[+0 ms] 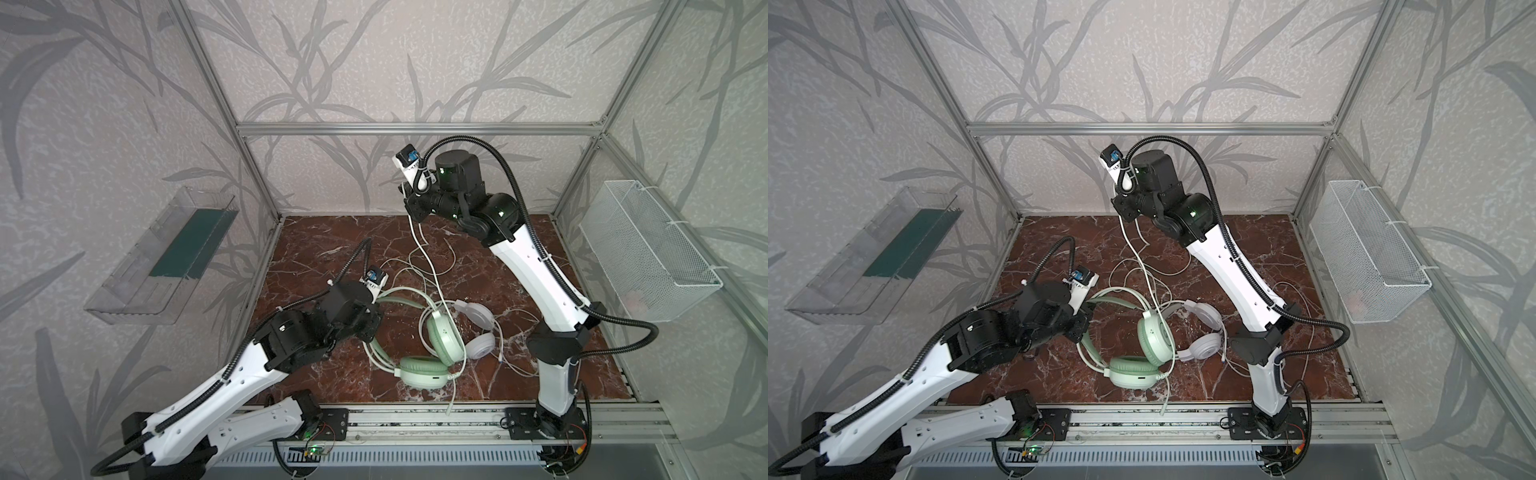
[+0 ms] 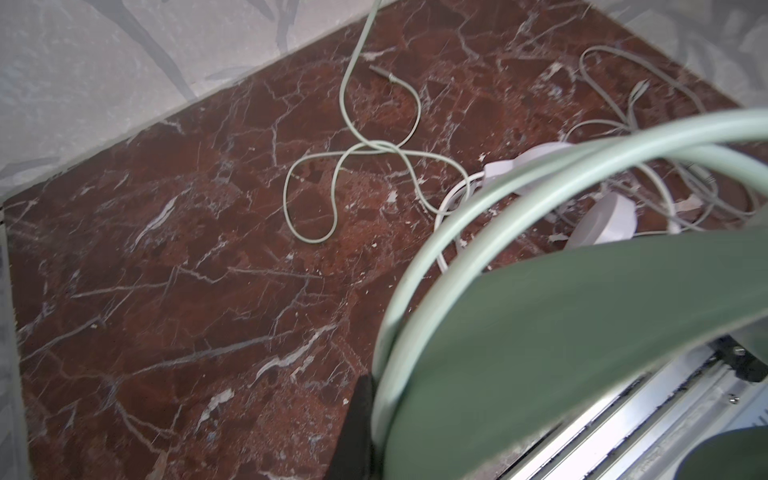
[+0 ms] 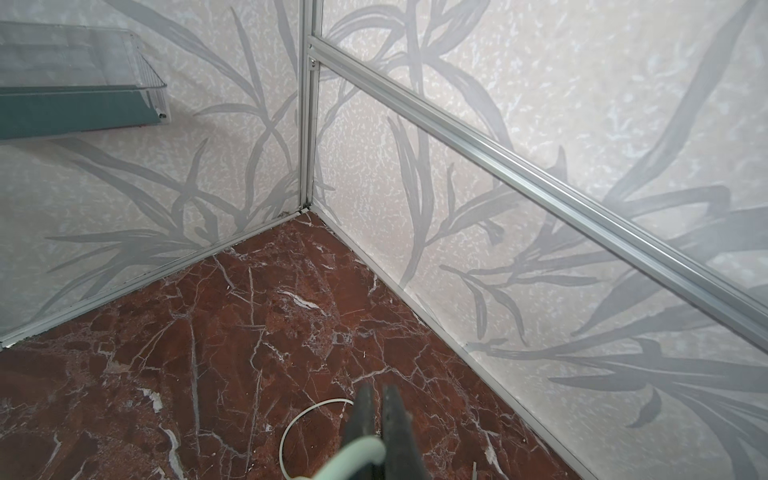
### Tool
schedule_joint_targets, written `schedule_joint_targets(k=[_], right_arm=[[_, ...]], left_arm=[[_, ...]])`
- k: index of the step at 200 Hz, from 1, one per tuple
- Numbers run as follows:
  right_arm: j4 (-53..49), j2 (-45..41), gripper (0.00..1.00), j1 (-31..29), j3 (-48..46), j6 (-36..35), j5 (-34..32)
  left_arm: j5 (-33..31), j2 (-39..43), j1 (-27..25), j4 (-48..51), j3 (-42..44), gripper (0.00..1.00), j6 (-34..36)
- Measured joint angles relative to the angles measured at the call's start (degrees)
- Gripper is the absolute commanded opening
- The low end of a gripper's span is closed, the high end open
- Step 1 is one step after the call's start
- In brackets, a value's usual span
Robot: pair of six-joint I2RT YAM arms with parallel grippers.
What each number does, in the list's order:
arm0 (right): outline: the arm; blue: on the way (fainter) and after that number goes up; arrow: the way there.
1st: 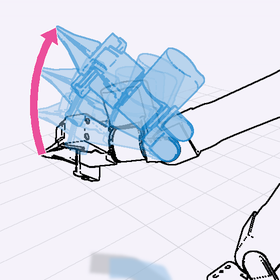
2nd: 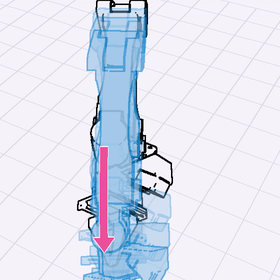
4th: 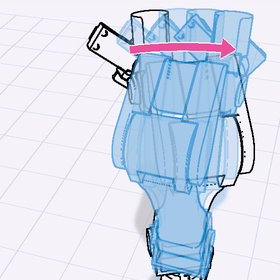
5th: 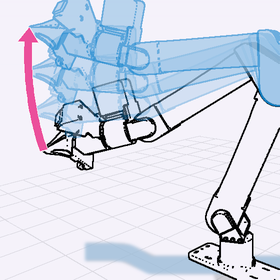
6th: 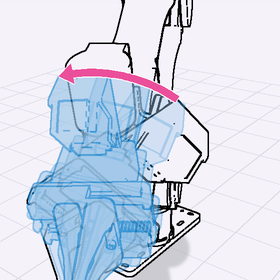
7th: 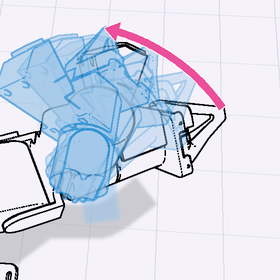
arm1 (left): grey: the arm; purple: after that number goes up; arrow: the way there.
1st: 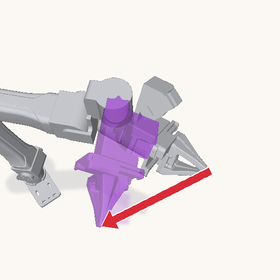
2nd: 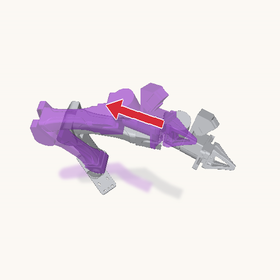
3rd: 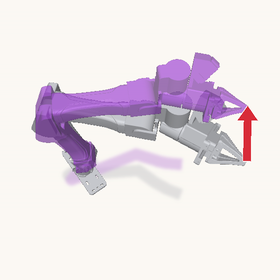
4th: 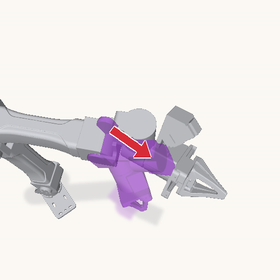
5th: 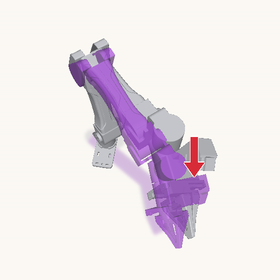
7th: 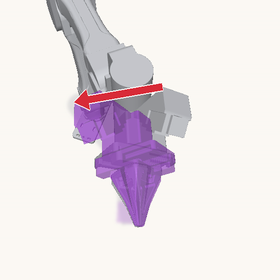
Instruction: Wrap the headphones
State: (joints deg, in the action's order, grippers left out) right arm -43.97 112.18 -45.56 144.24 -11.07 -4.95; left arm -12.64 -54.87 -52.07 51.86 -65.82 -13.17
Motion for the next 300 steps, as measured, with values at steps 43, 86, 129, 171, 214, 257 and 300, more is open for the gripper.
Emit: schedule_joint_targets(k=[43,86,129,171,214,257,300], right_arm=[[-2.4,1.1,0.0,-4.5,6.7,0.3,-6.6],[-3.3,0.9,0.0,-5.2,8.5,0.0,-12.6],[-3.2,-0.9,0.0,-9.3,8.3,-2.2,-15.9],[-2.5,-3.7,0.0,-12.3,8.3,-4.7,-17.8],[-1.2,-6.1,0.0,-12.5,7.6,-6.3,-18.6],[-0.4,-5.9,0.0,-16.4,8.1,-9.0,-20.1],[1.7,-7.2,0.0,-18.3,4.9,-12.6,-22.1]], left_arm=[[-3.8,-4.6,0.0,3.7,-3.3,0.0,-2.5],[-7.5,-5.3,5.0,6.5,-5.2,0.0,-5.8],[-11.2,-6.1,9.4,8.3,-5.2,0.0,-7.7],[-13.2,-7.7,11.7,8.7,-5.2,0.0,-8.0],[-12.5,-3.8,17.2,8.0,-4.3,0.0,-7.5],[-10.6,-4.7,17.6,7.4,-3.3,0.0,-7.3],[-11.5,-2.3,23.7,6.6,-2.9,0.0,-6.7]])
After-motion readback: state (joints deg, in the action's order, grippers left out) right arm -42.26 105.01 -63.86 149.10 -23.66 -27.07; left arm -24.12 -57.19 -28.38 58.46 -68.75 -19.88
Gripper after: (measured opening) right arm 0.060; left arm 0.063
